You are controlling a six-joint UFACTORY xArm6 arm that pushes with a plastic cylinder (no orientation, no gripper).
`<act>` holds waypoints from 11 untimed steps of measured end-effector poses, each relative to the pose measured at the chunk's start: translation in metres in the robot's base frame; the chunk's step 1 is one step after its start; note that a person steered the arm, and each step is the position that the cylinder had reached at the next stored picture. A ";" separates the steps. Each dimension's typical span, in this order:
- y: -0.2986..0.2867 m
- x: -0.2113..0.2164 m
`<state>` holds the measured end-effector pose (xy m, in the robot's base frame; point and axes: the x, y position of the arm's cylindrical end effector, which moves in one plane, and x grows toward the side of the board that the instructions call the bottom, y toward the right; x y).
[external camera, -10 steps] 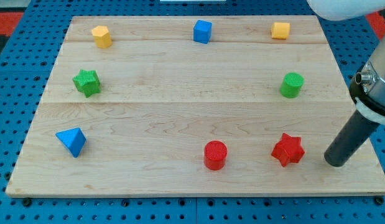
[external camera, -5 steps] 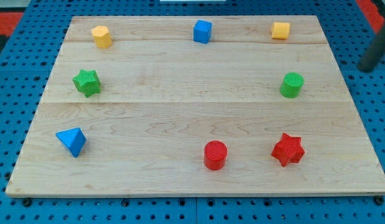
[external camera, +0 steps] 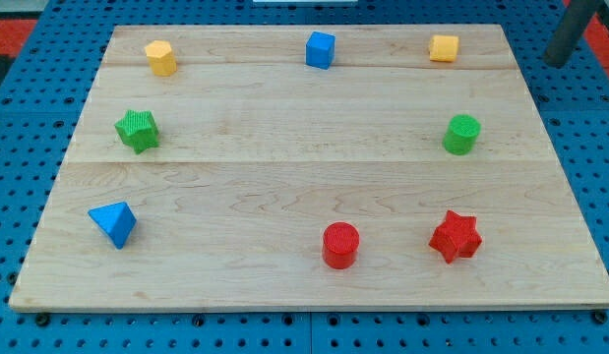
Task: Slide the blue cube to the center
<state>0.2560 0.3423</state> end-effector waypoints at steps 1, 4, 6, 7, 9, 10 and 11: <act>-0.021 -0.033; -0.245 -0.038; -0.304 -0.026; -0.365 -0.022; -0.453 0.036; -0.448 0.030; -0.430 0.029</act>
<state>0.2845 -0.0878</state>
